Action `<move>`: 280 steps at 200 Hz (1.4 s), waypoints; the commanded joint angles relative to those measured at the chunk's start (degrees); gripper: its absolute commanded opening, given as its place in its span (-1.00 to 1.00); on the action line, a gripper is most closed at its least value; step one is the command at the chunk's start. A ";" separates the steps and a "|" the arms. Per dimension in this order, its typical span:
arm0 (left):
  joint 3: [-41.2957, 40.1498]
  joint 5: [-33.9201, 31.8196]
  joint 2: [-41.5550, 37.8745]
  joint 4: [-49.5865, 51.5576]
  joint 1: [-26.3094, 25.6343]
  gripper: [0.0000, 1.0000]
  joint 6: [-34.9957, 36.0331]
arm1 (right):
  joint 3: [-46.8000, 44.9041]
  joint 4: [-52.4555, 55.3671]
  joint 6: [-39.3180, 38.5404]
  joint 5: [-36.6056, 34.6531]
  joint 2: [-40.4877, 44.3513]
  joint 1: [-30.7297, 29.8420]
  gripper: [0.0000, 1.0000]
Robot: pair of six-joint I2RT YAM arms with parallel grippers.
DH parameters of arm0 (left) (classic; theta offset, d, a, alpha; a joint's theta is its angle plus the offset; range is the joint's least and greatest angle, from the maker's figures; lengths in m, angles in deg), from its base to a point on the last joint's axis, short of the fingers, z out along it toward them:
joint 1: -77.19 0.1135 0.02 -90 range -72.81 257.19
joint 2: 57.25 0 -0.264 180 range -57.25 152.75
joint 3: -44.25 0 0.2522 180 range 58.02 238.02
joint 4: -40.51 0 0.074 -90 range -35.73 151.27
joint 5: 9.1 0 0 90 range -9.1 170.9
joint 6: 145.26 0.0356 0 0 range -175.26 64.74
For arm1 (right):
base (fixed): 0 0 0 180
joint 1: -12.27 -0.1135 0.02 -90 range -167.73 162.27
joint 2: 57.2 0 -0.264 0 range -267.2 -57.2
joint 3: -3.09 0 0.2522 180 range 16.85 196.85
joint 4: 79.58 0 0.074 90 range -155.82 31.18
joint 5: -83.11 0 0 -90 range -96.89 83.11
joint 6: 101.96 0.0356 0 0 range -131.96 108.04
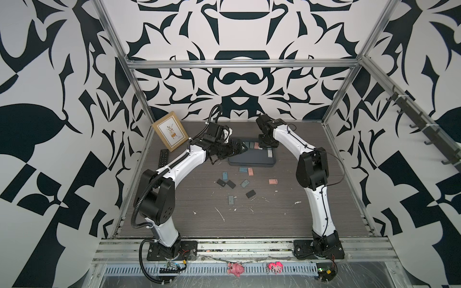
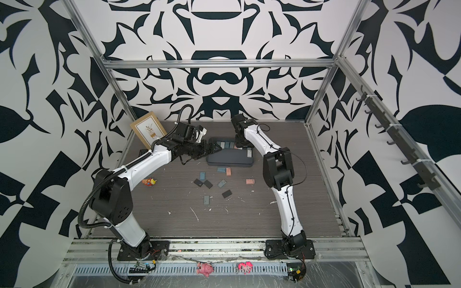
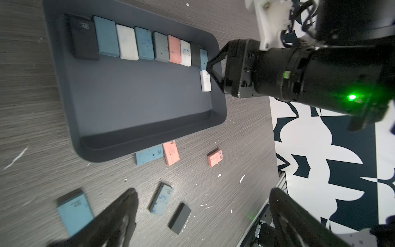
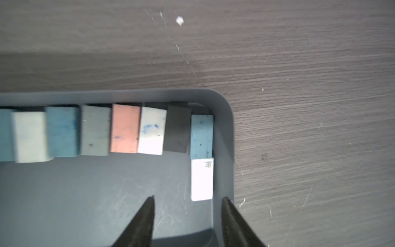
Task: Put the eraser in the storage box
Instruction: Pick up the eraser from the center of the board.
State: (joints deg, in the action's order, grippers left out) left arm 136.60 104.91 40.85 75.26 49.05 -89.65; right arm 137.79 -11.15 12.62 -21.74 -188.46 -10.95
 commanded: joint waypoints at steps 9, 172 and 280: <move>-1.81 -3.42 -3.50 6.23 0.48 0.98 1.95 | -0.18 0.46 -0.16 -1.06 6.44 -1.01 0.35; -19.35 -9.35 -14.24 7.03 -3.92 0.98 -11.00 | -37.34 -13.54 -3.31 3.11 34.66 -7.65 0.96; -21.25 -11.22 -4.03 -1.06 -10.45 0.98 -22.89 | -55.44 -17.92 -3.79 3.27 47.32 -5.30 0.96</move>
State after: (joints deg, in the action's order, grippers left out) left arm 115.31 94.48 35.15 75.39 38.60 -110.33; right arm 83.35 -27.02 8.88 -18.44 -143.04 -17.03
